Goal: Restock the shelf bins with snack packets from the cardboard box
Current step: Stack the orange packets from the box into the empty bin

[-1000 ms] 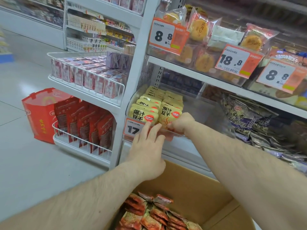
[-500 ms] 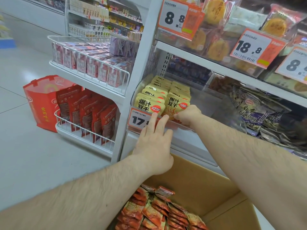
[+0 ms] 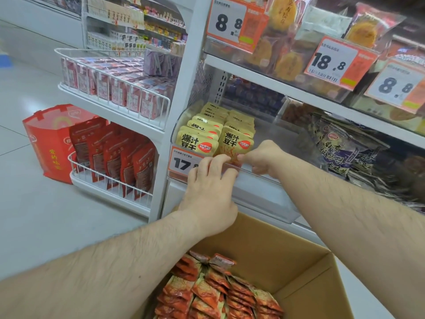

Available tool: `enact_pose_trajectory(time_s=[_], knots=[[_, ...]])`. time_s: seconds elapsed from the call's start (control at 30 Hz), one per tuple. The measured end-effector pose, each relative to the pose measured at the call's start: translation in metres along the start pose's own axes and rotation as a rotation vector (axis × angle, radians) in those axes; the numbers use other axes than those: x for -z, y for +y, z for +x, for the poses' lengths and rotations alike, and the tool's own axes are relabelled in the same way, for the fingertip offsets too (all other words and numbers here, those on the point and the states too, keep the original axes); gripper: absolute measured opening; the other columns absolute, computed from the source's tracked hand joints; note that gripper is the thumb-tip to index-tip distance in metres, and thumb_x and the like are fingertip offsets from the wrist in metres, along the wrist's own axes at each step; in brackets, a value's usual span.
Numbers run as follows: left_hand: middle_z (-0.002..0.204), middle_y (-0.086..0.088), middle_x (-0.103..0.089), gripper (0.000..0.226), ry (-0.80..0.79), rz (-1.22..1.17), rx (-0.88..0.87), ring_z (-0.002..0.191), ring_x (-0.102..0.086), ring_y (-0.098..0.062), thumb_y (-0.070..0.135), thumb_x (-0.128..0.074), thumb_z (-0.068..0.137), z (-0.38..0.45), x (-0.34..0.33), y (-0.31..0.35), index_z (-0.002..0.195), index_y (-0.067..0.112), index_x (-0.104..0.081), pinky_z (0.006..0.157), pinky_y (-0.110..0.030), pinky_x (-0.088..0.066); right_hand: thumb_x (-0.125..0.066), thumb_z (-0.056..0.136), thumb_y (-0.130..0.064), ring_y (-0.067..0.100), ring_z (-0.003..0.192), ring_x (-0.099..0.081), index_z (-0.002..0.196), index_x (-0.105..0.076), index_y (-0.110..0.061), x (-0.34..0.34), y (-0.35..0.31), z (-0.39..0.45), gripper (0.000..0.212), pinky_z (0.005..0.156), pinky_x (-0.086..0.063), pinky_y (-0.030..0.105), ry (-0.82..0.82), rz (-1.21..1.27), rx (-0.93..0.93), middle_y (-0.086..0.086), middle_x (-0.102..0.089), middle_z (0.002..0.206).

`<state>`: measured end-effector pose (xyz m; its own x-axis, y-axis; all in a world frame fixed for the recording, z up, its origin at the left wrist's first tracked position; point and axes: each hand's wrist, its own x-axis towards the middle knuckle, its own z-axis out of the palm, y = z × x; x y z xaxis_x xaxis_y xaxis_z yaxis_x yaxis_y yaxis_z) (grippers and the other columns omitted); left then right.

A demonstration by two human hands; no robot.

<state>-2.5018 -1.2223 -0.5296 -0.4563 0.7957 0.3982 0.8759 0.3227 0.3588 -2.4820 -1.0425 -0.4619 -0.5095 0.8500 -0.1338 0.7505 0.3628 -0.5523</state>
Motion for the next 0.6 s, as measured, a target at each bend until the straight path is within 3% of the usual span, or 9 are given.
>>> enact_pose_trajectory(time_s=[0.07, 0.13, 0.2, 0.27, 0.33, 0.43, 0.5, 0.6], knots=[[0.14, 0.002, -0.021, 0.055, 0.014, -0.042, -0.008, 0.131, -0.015, -0.023, 0.028, -0.057, 0.083, -0.005, -0.004, 0.006, 0.136, 0.025, -0.042, 0.108, -0.038, -0.02, -0.074, 0.082, -0.045, 0.021, 0.068, -0.057, 0.077, -0.053, -0.012, 0.004, -0.001, -0.014, 0.04, 0.055, -0.044, 0.029, 0.128, -0.215, 0.062, 0.002, -0.057, 0.075], [0.132, 0.002, -0.03, 0.052, -0.072, -0.101, 0.031, 0.126, -0.023, -0.023, 0.029, -0.056, 0.084, -0.01, -0.009, 0.012, 0.135, 0.026, -0.044, 0.104, -0.037, -0.026, -0.065, 0.085, -0.041, 0.028, 0.081, -0.061, 0.083, -0.056, -0.011, 0.001, 0.006, -0.029, 0.031, 0.062, -0.045, 0.032, 0.443, -0.371, 0.301, 0.002, -0.061, 0.084], [0.132, 0.001, -0.038, 0.051, -0.244, -0.154, 0.126, 0.127, -0.027, -0.024, 0.032, -0.057, 0.085, -0.014, -0.014, 0.012, 0.134, 0.026, -0.045, 0.105, -0.038, -0.03, -0.06, 0.083, -0.026, 0.028, 0.075, -0.06, 0.08, -0.061, -0.01, -0.014, 0.02, -0.052, 0.016, 0.061, -0.044, 0.034, 0.782, -0.265, 0.78, 0.005, -0.062, 0.079], [0.131, -0.002, -0.046, 0.05, -0.413, -0.222, 0.237, 0.128, -0.032, -0.028, 0.031, -0.058, 0.084, -0.018, -0.019, 0.009, 0.132, 0.026, -0.048, 0.103, -0.038, -0.034, -0.059, 0.078, -0.019, 0.021, 0.061, -0.05, 0.069, -0.059, -0.009, -0.041, 0.045, -0.077, 0.014, 0.056, -0.038, 0.031, 0.85, -0.02, 1.056, 0.002, -0.055, 0.065], [0.126, -0.002, -0.053, 0.047, -0.52, -0.272, 0.316, 0.129, -0.035, -0.03, 0.03, -0.058, 0.084, -0.022, -0.026, 0.006, 0.131, 0.027, -0.051, 0.098, -0.036, -0.037, -0.057, 0.078, -0.021, 0.015, 0.058, -0.044, 0.066, -0.057, -0.011, -0.077, 0.085, -0.087, 0.016, 0.055, -0.035, 0.027, 0.714, 0.123, 0.94, -0.005, -0.047, 0.06], [0.117, 0.002, -0.059, 0.035, -0.587, -0.379, 0.418, 0.124, -0.045, -0.027, 0.031, -0.062, 0.087, -0.025, -0.036, 0.004, 0.121, 0.026, -0.058, 0.104, -0.038, -0.041, -0.06, 0.081, -0.024, 0.016, 0.065, -0.055, 0.072, -0.059, -0.019, -0.125, 0.16, -0.071, 0.011, 0.06, -0.042, 0.027, 0.316, -0.033, 0.429, -0.009, -0.054, 0.063], [0.108, 0.001, -0.062, 0.022, -0.622, -0.46, 0.479, 0.116, -0.05, -0.028, 0.027, -0.063, 0.087, -0.026, -0.043, 0.002, 0.109, 0.023, -0.06, 0.102, -0.044, -0.044, -0.059, 0.082, -0.024, 0.021, 0.08, -0.064, 0.079, -0.062, -0.024, -0.147, 0.207, -0.054, 0.004, 0.069, -0.052, 0.03, 0.027, -0.224, 0.154, -0.006, -0.065, 0.079], [0.108, -0.011, -0.068, 0.011, -0.673, -0.462, 0.54, 0.107, -0.052, -0.024, 0.019, -0.06, 0.085, -0.027, -0.056, -0.004, 0.095, 0.022, -0.057, 0.095, -0.045, -0.048, -0.058, 0.082, -0.023, 0.024, 0.098, -0.064, 0.101, -0.067, -0.025, -0.166, 0.257, -0.04, 0.022, 0.078, -0.052, 0.029, -0.219, -0.385, -0.141, 0.0, -0.067, 0.107]])
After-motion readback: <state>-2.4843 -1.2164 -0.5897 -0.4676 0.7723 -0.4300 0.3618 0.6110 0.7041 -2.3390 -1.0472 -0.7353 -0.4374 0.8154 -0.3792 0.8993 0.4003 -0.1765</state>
